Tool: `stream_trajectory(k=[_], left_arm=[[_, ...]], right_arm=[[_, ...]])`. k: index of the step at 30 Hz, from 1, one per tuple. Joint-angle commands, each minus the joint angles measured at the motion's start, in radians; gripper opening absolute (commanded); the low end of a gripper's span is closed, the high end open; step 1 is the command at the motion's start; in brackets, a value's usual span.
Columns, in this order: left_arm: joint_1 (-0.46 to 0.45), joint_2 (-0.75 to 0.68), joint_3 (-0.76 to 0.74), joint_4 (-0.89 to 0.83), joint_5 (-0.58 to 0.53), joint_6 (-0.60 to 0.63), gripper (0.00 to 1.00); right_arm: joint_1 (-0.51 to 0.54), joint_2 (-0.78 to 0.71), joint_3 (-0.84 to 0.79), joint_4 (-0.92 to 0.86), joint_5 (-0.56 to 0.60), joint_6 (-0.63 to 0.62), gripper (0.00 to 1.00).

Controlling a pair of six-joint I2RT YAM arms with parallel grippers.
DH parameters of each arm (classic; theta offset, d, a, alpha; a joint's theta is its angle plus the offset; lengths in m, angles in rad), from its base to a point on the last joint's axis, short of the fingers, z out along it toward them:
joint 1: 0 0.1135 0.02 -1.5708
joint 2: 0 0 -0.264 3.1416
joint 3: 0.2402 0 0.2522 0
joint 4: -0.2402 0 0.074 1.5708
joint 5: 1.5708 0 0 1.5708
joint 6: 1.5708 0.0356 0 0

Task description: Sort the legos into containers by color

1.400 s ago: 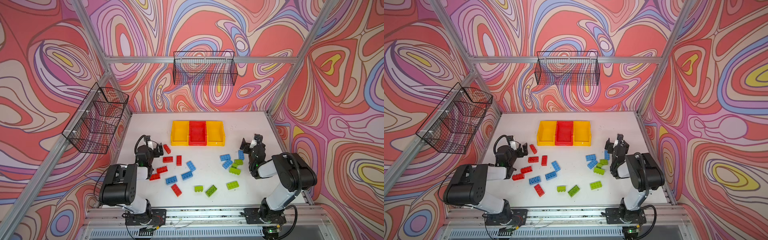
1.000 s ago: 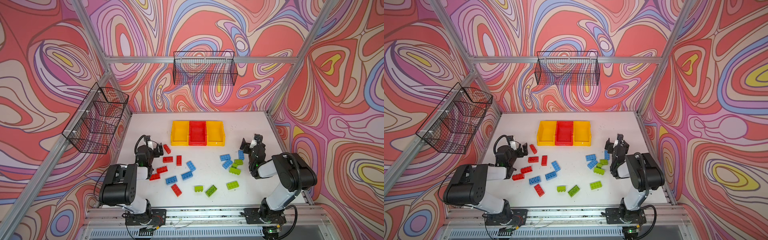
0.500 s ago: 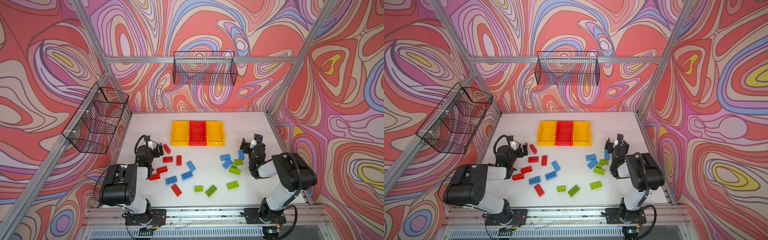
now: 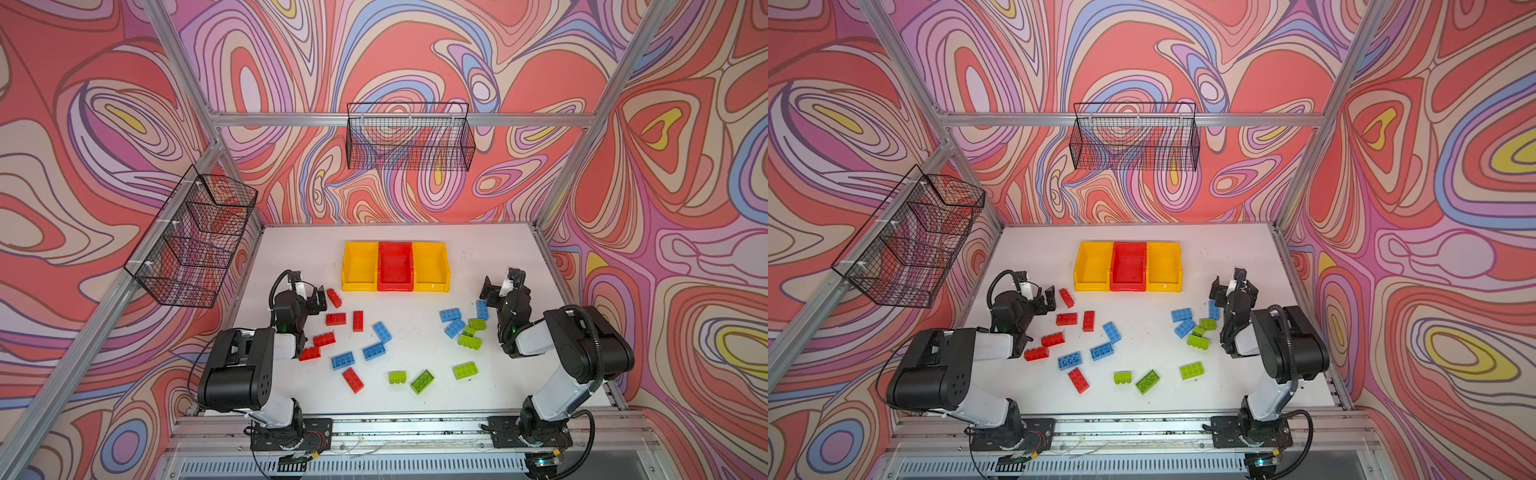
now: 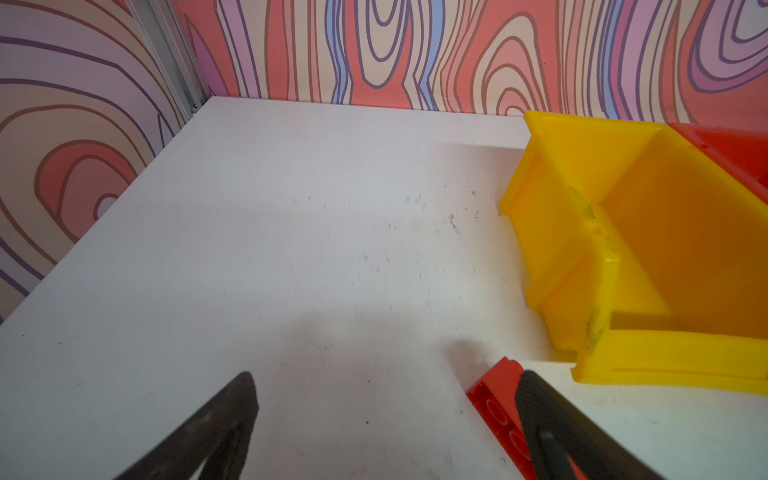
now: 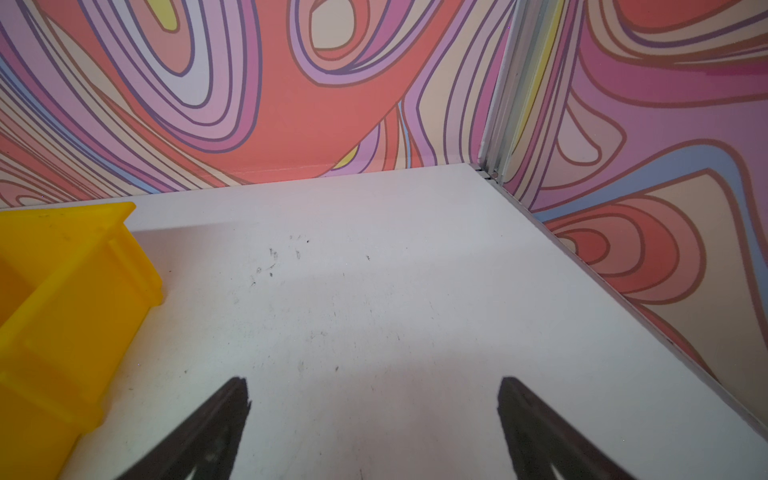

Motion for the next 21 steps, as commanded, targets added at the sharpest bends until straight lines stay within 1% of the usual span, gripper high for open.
stream_trajectory(k=[1,6,8,9,10,11,12,14,16,18,20,21], left_arm=[[-0.002,-0.005,0.002,-0.011,0.0,0.015,1.0],[-0.003,-0.008,0.004,-0.02,0.013,0.022,1.0],[-0.004,-0.008,0.007,-0.02,0.024,0.027,1.0],[-0.005,-0.019,0.018,-0.05,0.031,0.033,1.0],[-0.008,-0.037,0.033,-0.084,0.023,0.034,1.0],[-0.008,-0.068,0.056,-0.158,0.004,0.028,1.0],[-0.008,-0.101,0.078,-0.225,-0.009,0.024,1.0],[-0.018,-0.16,0.098,-0.306,-0.04,0.027,1.0],[-0.046,-0.228,0.118,-0.389,-0.093,0.014,1.0],[-0.067,-0.299,0.117,-0.429,-0.077,-0.06,1.0],[-0.101,-0.366,0.092,-0.416,-0.023,-0.1,1.0],[-0.129,-0.392,0.082,-0.418,-0.031,-0.108,1.0]], right_arm=[[-0.004,0.0,0.011,0.006,-0.005,-0.008,0.98],[-0.001,-0.009,0.001,0.029,0.024,-0.015,0.98],[0.016,-0.057,0.017,-0.039,0.075,-0.018,0.98],[0.025,-0.094,0.036,-0.104,0.107,-0.018,0.98],[0.035,-0.125,0.058,-0.184,0.144,-0.017,0.98],[0.047,-0.163,0.11,-0.321,0.19,0.007,0.98],[0.046,-0.185,0.16,-0.44,0.199,0.044,0.98],[0.049,-0.212,0.279,-0.683,0.19,0.095,0.98],[0.054,-0.211,0.389,-0.906,0.188,0.142,0.93],[0.056,-0.191,0.498,-1.126,0.18,0.192,0.86],[0.055,-0.179,0.563,-1.276,0.143,0.225,0.83],[0.057,-0.178,0.577,-1.327,0.112,0.238,0.81]])
